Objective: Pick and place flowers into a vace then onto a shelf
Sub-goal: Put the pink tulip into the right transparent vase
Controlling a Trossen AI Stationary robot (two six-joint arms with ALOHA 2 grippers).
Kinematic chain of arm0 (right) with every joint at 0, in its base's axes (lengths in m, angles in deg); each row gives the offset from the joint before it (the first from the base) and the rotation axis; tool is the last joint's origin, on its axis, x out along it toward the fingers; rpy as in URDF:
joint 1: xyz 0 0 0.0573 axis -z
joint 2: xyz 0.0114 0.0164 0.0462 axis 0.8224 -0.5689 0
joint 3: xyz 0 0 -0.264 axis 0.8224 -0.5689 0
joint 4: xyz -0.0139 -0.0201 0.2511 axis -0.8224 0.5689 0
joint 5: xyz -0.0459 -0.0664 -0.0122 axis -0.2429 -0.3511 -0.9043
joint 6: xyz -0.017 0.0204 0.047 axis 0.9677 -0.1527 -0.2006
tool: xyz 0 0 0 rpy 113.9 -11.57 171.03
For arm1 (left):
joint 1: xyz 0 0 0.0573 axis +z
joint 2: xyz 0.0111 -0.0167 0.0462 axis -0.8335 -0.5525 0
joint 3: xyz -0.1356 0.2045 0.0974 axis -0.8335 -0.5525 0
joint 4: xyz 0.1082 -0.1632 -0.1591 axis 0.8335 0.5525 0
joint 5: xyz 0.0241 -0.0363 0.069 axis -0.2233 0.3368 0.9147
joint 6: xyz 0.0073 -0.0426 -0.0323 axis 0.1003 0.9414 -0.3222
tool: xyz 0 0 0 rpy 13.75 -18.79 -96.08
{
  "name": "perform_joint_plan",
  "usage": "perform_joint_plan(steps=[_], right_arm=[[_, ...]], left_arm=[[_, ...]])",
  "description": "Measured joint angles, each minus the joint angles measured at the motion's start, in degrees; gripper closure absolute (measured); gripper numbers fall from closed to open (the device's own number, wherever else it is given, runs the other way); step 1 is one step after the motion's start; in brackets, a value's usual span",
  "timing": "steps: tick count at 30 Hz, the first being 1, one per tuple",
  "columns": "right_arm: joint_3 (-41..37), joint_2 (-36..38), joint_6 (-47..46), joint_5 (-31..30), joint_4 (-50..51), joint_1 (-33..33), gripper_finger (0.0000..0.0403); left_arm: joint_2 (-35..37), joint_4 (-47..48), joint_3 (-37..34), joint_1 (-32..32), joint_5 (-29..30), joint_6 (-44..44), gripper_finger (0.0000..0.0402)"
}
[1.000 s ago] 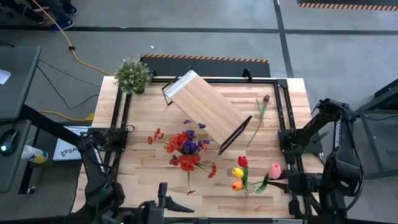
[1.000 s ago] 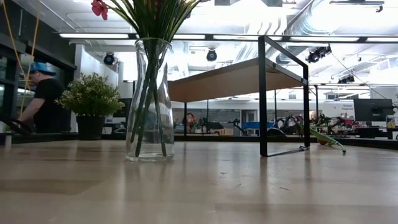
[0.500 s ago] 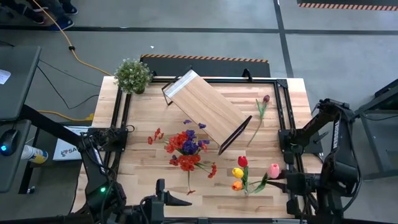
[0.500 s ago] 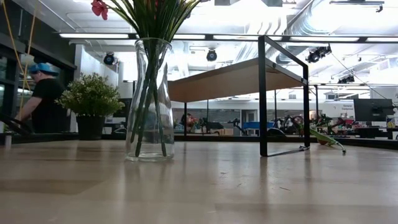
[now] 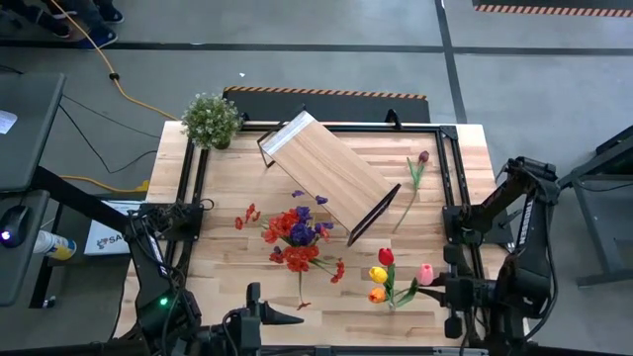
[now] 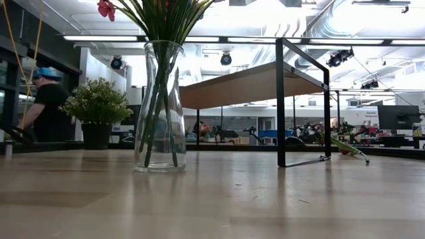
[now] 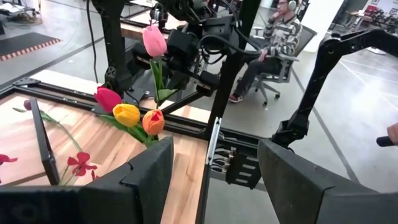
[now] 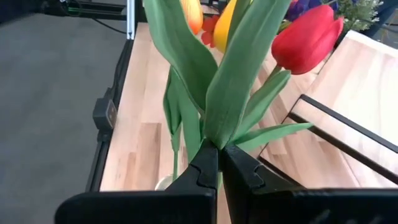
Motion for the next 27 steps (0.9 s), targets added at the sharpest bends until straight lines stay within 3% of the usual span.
perform_joint_plan(steps=[8, 27], right_arm=[[-0.35, 0.04, 0.33, 1.07, -0.18, 0.04, 0.0398], [-0.35, 0.07, -0.06, 3.53, -0.03, 0.04, 0.0319]], left_arm=[[0.00, -0.09, 0.00, 0.02, -0.02, -0.04, 0.0135], [0.00, -0.15, 0.00, 0.02, -0.07, -0.24, 0.0135]])
